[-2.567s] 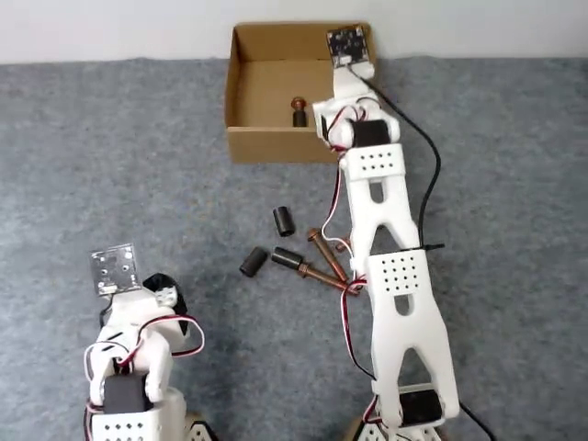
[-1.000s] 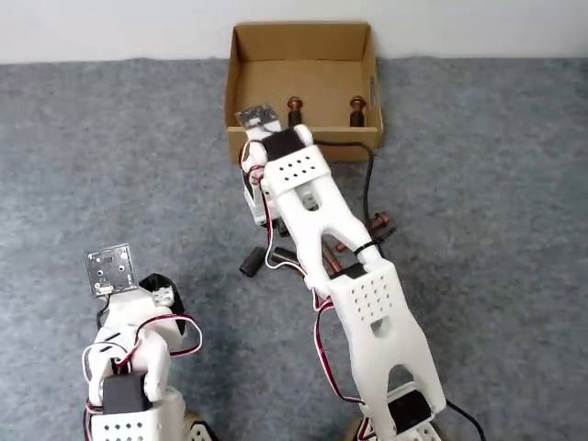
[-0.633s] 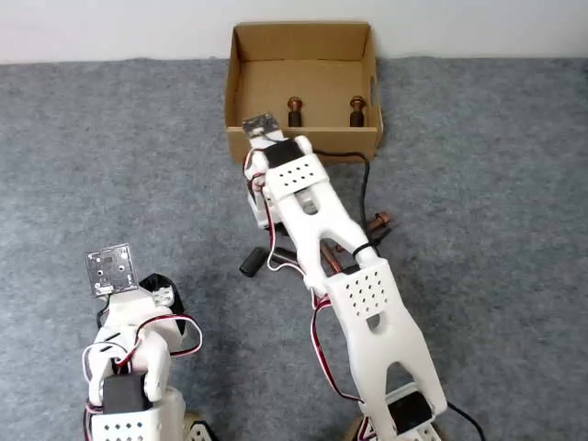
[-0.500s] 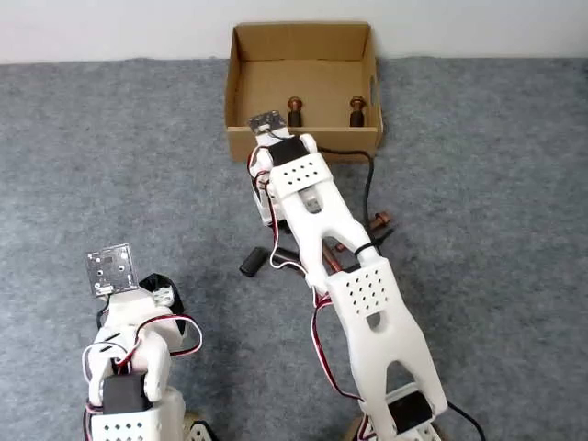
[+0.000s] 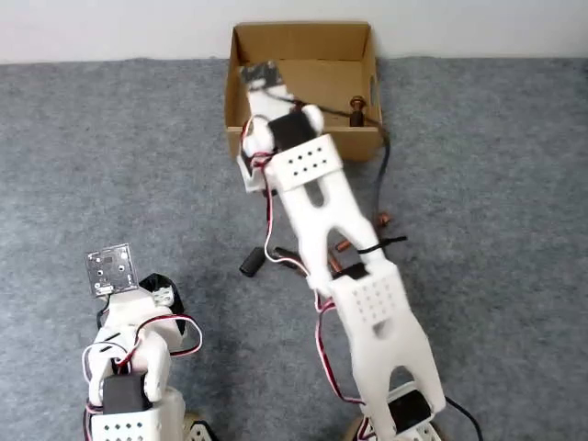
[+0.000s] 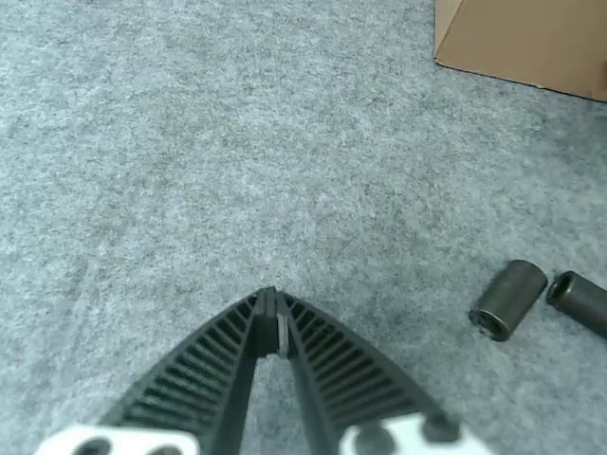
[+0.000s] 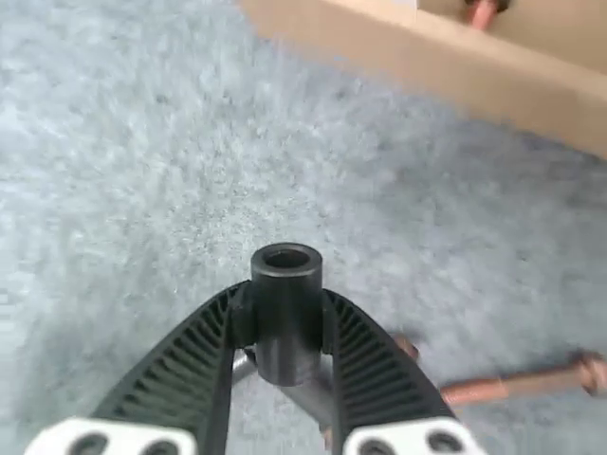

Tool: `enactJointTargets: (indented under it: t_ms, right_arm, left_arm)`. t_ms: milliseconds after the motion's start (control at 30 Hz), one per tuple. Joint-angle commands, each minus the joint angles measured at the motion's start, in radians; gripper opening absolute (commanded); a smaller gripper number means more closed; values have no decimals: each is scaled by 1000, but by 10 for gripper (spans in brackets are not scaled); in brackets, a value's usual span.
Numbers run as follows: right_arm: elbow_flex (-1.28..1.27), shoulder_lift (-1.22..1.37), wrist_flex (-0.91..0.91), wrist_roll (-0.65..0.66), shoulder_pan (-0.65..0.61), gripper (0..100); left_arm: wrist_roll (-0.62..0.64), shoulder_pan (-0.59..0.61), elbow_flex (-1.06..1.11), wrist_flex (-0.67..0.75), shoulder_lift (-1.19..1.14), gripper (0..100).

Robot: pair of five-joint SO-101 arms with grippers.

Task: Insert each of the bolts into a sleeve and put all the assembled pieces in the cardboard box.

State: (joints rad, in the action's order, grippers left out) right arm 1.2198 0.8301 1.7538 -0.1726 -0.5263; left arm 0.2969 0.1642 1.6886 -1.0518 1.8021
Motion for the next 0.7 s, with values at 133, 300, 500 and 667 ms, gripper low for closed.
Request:
enactJointTargets:
  t_ms: [133, 300, 500, 667]
  right_arm:
    - [-417, -544, 44, -14, 15, 8]
    - [-677, -828, 42, -44, 82, 8]
    - [-1002, -1139, 41, -48, 203, 8]
    - [-1278, -1371, 38, -41, 338, 8]
  left_arm:
    - [6, 5, -4, 0, 8, 6]
    - [-80, 9, -5, 0, 8, 7]
    - [-101, 2, -110, -5, 5, 7]
    - [-101, -101, -300, -6, 0, 6]
